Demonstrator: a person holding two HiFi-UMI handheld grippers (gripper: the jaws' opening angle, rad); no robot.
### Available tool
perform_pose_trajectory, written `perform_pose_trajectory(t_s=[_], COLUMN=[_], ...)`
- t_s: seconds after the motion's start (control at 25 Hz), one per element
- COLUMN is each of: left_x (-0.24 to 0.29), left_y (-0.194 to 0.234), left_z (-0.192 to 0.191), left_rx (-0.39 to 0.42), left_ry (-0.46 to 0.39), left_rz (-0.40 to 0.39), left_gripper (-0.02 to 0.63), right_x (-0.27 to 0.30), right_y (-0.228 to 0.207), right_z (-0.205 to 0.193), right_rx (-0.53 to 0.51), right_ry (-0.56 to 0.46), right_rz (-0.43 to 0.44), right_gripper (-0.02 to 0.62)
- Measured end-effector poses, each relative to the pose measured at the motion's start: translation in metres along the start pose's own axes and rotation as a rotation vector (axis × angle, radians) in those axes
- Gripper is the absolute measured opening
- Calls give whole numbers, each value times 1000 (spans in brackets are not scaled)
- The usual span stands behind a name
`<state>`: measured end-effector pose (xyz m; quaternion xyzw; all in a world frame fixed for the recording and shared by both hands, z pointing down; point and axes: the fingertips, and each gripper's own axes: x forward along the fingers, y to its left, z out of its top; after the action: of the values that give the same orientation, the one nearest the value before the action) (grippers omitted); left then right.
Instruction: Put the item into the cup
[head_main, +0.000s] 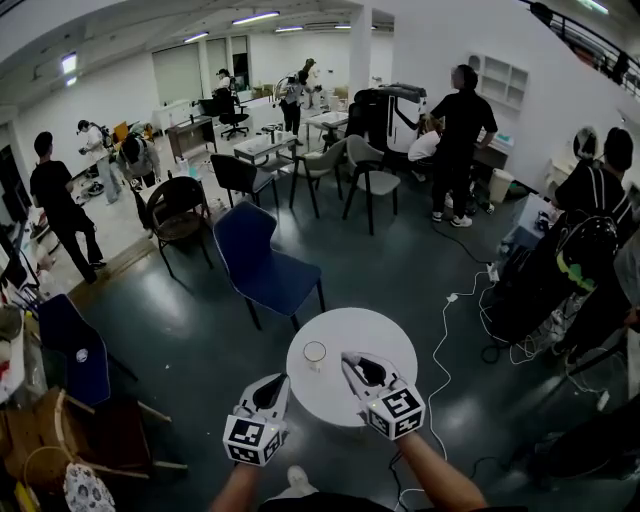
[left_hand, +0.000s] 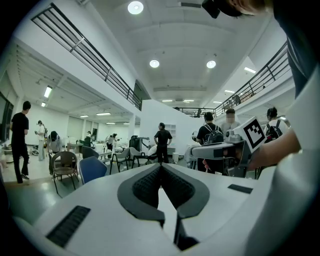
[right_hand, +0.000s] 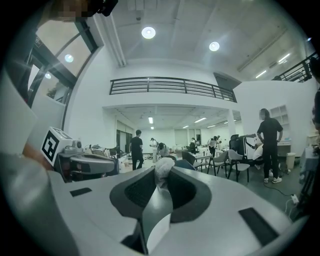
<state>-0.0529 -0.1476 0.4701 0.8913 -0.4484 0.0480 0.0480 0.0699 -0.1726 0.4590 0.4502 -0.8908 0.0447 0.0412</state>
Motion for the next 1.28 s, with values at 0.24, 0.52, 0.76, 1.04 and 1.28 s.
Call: perform_pose_trajectory(t_s=[0.24,0.52,0.76,1.04,1.28], left_x=[4,13,22,28,33], left_y=[22,51,76,123,150], left_z=[3,-4,-12,-16,-34], left_rx=[3,3,-6,-27,-46], left_ry=[14,20,24,31,42], left_rz=[-29,-48,-71,-92,-104], left_gripper=[15,15,15,15,15], right_x=[25,57,81,124,151], right_y=[4,6,4,10,14], right_z=[9,3,-8,-12,-25], right_rx=[14,11,3,3,2], right_ry=[-2,13,40,70,87], right_rz=[-19,-28,-51,-78,-93], right_gripper=[78,78,78,78,78])
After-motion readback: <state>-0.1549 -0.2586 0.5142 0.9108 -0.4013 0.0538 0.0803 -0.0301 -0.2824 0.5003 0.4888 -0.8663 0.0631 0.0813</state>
